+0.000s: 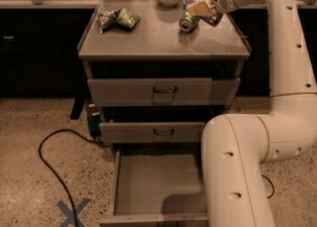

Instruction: Place redbull can into bottom drawer

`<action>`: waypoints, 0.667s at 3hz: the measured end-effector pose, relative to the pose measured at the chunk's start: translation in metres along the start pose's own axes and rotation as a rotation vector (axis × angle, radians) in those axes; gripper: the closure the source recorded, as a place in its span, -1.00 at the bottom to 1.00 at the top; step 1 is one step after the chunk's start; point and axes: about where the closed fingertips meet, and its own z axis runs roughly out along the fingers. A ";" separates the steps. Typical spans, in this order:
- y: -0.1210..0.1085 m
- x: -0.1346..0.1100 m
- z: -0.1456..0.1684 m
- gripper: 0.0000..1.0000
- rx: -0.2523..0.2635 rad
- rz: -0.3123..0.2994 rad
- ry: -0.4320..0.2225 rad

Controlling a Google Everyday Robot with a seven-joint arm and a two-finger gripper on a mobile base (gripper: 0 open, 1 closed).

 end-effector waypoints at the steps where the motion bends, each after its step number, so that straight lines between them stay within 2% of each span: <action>1: 0.022 -0.004 -0.005 1.00 -0.027 0.051 0.026; 2: 0.059 -0.007 -0.025 1.00 -0.057 0.115 0.058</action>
Offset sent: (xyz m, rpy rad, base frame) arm -0.1314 0.0308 -0.0247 0.0176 0.2684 -0.0251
